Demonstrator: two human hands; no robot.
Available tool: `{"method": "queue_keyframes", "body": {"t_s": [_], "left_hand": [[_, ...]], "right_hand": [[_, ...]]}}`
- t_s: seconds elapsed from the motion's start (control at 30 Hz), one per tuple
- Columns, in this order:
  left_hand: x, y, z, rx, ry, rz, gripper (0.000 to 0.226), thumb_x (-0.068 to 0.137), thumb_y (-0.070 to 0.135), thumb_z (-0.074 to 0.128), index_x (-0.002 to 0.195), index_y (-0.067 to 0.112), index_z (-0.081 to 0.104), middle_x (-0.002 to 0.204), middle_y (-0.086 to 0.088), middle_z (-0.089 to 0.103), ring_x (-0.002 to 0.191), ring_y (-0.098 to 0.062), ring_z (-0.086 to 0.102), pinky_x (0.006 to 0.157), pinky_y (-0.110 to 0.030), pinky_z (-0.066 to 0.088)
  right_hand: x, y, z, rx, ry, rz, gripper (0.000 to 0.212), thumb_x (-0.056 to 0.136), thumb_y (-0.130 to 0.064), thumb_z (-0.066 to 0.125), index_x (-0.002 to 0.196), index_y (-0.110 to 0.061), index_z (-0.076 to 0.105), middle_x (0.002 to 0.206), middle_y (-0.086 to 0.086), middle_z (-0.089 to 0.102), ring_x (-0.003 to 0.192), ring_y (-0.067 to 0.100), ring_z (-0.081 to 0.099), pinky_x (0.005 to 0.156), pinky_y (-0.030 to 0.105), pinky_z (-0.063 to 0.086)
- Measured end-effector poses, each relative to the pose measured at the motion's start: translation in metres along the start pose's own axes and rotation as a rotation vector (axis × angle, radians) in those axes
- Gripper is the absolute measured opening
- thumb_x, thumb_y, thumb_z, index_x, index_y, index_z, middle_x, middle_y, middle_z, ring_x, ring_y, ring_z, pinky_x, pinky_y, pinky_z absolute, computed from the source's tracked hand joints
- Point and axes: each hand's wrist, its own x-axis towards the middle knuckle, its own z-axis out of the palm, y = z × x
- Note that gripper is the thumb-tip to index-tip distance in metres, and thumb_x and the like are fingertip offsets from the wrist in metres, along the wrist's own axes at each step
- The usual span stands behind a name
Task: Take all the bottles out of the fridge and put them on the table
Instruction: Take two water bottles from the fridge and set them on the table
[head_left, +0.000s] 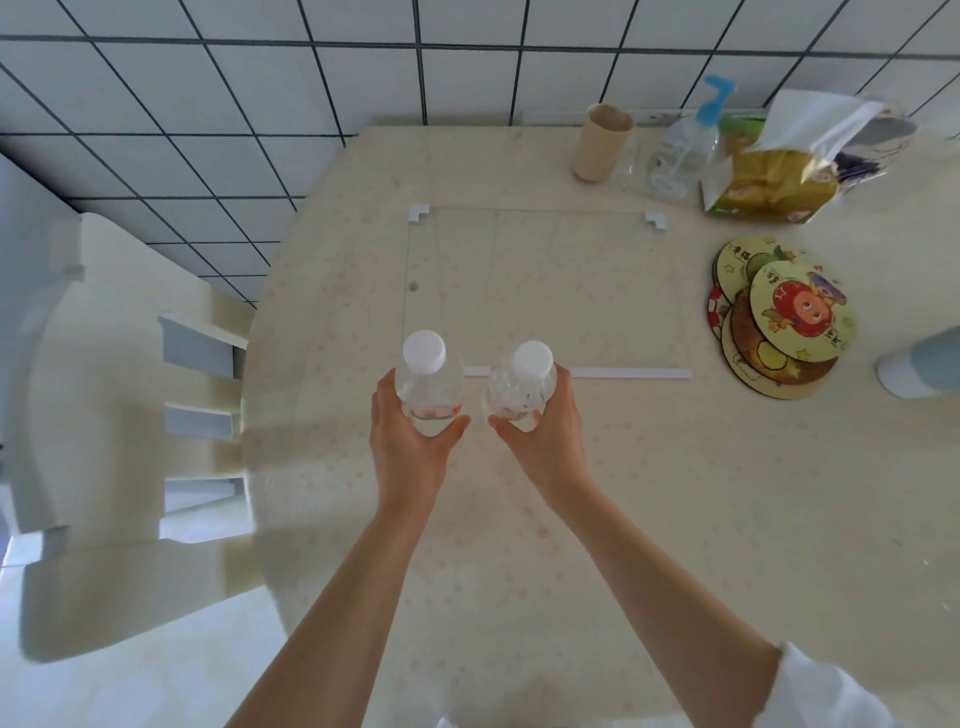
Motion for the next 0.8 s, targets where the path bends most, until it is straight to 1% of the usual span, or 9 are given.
{"method": "queue_keyframes", "body": {"t_s": [0.07,0.13,0.23,0.33,0.47,0.53,0.63,0.7,0.8], "left_hand": [[-0.001,-0.002,-0.003,-0.031,-0.04,-0.026,0.08,0.065,0.023,0.088,0.131,0.024,0.043,0.125,0.005,0.058,0.114,-0.013,0.057,0.096,-0.033,0.05],[-0.004,-0.001,-0.007,-0.049,-0.064,-0.048,0.074,0.071,0.021,0.084,0.133,0.024,0.044,0.127,0.007,0.058,0.116,-0.011,0.056,0.097,-0.034,0.049],[-0.014,0.003,-0.016,-0.059,-0.051,-0.057,0.063,0.081,0.016,0.075,0.135,0.02,0.045,0.131,0.007,0.056,0.118,-0.011,0.056,0.096,-0.033,0.05],[-0.03,0.006,-0.025,-0.07,-0.024,-0.05,0.051,0.086,0.015,0.069,0.133,0.021,0.049,0.129,0.01,0.056,0.112,-0.011,0.058,0.092,-0.031,0.052],[-0.062,0.008,-0.033,-0.061,-0.004,-0.011,0.037,0.089,0.013,0.064,0.125,0.019,0.054,0.114,0.008,0.062,0.103,-0.011,0.062,0.086,-0.026,0.052],[-0.087,0.007,-0.036,-0.066,0.015,0.001,0.031,0.09,0.011,0.062,0.12,0.017,0.058,0.105,0.006,0.065,0.095,-0.004,0.063,0.082,-0.02,0.053],[-0.132,0.005,-0.043,-0.064,0.06,0.033,0.023,0.091,0.01,0.061,0.114,0.014,0.061,0.093,0.005,0.066,0.084,0.007,0.06,0.071,-0.005,0.047],[-0.173,0.0,-0.047,-0.046,0.096,0.063,0.019,0.091,0.008,0.061,0.109,0.015,0.063,0.088,0.007,0.066,0.082,0.009,0.06,0.068,-0.003,0.044],[-0.24,-0.009,-0.057,-0.051,0.169,0.075,0.019,0.089,0.006,0.063,0.104,0.016,0.065,0.083,0.01,0.066,0.081,0.004,0.062,0.067,-0.003,0.045]], "right_hand": [[-0.004,0.0,-0.003,-0.014,0.001,-0.009,0.073,0.072,-0.014,0.078,0.131,-0.023,0.036,0.123,-0.007,0.049,0.113,0.012,0.051,0.097,0.039,0.049],[-0.009,0.001,-0.007,-0.009,0.001,-0.012,0.068,0.076,-0.016,0.076,0.131,-0.024,0.036,0.124,-0.011,0.048,0.118,0.01,0.049,0.1,0.041,0.047],[-0.02,0.003,-0.016,0.017,0.008,-0.007,0.059,0.081,-0.013,0.072,0.129,-0.021,0.039,0.125,-0.01,0.05,0.118,0.01,0.051,0.102,0.042,0.046],[-0.036,0.003,-0.025,0.041,0.013,0.004,0.056,0.083,-0.012,0.07,0.131,-0.019,0.041,0.12,-0.008,0.053,0.118,0.011,0.053,0.1,0.041,0.047],[-0.066,0.005,-0.038,0.056,-0.02,-0.017,0.052,0.085,-0.014,0.068,0.131,-0.02,0.043,0.117,-0.006,0.056,0.117,0.007,0.053,0.099,0.034,0.046],[-0.087,0.009,-0.047,0.063,-0.043,-0.043,0.049,0.086,-0.015,0.067,0.13,-0.02,0.045,0.118,-0.004,0.058,0.115,0.006,0.054,0.098,0.032,0.046],[-0.122,0.021,-0.062,0.046,-0.073,-0.1,0.04,0.09,-0.015,0.062,0.127,-0.018,0.049,0.114,-0.004,0.061,0.111,0.009,0.057,0.098,0.035,0.048],[-0.152,0.033,-0.073,0.024,-0.098,-0.144,0.035,0.091,-0.015,0.06,0.125,-0.017,0.051,0.11,-0.003,0.062,0.109,0.012,0.06,0.096,0.04,0.05],[-0.198,0.047,-0.089,-0.023,-0.174,-0.204,0.033,0.092,-0.017,0.059,0.124,-0.017,0.052,0.107,-0.004,0.063,0.107,0.012,0.062,0.095,0.041,0.051]]}}
